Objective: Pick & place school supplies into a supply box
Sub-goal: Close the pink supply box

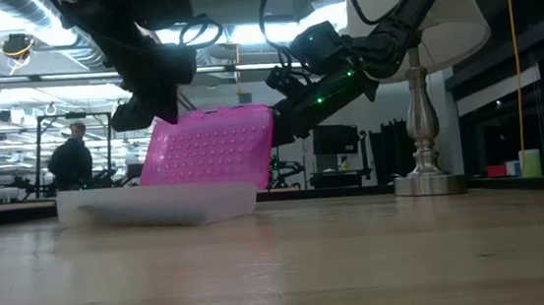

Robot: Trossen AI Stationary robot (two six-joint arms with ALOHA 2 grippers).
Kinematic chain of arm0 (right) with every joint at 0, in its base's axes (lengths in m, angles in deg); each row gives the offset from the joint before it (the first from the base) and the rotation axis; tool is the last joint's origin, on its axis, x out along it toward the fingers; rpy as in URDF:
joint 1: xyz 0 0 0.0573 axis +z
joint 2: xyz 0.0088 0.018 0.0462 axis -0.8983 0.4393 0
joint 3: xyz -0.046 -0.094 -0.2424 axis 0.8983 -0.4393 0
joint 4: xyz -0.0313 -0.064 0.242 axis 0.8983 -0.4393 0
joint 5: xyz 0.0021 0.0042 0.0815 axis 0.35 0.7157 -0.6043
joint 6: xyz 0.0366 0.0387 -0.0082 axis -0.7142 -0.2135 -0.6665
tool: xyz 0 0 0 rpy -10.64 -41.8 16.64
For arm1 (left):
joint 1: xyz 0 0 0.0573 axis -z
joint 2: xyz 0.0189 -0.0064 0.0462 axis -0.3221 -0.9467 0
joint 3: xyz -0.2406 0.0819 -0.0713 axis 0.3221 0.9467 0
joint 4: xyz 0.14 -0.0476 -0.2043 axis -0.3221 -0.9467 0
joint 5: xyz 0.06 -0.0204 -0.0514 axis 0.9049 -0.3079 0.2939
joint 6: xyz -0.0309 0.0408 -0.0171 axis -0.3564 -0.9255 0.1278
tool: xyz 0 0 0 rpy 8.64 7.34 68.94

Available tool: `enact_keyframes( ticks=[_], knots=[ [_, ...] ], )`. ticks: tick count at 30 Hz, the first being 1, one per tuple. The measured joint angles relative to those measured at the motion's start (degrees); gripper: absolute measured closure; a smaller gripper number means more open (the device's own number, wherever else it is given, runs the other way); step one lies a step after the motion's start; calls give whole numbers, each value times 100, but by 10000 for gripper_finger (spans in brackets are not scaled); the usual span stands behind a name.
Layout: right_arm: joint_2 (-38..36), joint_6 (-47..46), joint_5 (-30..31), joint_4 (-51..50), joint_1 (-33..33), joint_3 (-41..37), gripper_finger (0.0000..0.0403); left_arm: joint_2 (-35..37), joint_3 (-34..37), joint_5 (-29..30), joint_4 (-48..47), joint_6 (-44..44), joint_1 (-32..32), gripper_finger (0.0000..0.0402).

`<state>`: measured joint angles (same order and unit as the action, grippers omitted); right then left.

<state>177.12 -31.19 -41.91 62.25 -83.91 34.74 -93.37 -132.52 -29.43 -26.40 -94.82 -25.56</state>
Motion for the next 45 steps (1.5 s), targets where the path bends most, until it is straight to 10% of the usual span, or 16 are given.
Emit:
enact_keyframes(
  ticks=[45],
  knots=[
    [4,1046,-804,101,584,0,393,1885,0,-289,-326,762,802,321]
  ],
)
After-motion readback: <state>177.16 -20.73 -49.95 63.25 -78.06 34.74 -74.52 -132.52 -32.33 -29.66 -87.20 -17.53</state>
